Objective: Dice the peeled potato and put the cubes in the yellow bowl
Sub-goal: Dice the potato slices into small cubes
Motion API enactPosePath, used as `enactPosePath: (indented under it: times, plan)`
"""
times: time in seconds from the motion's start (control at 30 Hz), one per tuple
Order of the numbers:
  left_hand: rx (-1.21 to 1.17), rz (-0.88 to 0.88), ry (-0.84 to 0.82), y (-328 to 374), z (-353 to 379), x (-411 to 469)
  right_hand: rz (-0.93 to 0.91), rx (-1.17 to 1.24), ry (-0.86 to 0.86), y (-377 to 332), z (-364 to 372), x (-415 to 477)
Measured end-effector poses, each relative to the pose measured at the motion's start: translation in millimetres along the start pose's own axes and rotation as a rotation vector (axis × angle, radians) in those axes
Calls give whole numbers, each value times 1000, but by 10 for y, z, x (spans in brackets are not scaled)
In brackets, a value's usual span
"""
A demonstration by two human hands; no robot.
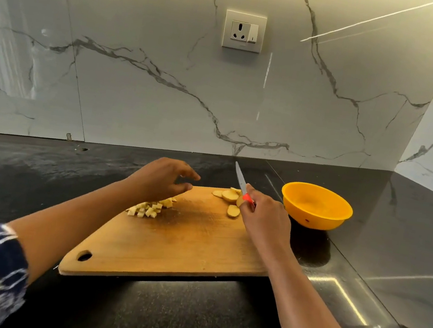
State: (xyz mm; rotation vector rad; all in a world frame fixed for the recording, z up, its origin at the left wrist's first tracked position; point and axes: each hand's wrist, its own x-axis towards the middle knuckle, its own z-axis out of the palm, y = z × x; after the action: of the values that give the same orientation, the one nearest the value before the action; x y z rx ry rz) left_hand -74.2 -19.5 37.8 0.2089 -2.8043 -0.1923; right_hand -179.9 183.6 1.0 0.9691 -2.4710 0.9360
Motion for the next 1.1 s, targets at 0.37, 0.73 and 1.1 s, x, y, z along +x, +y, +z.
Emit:
enactPosePath:
  times: [0.37, 0.73, 1.1]
  plan:
    - [-159, -140, -328, 133, 455, 860, -18, -13, 25, 42, 6, 46]
    - [-403, -264, -319, -8, 256, 791, 1, 11, 37, 77, -2, 78]
    - [-495, -205, -621, 57, -176, 78, 13, 3, 2, -12, -68, -50]
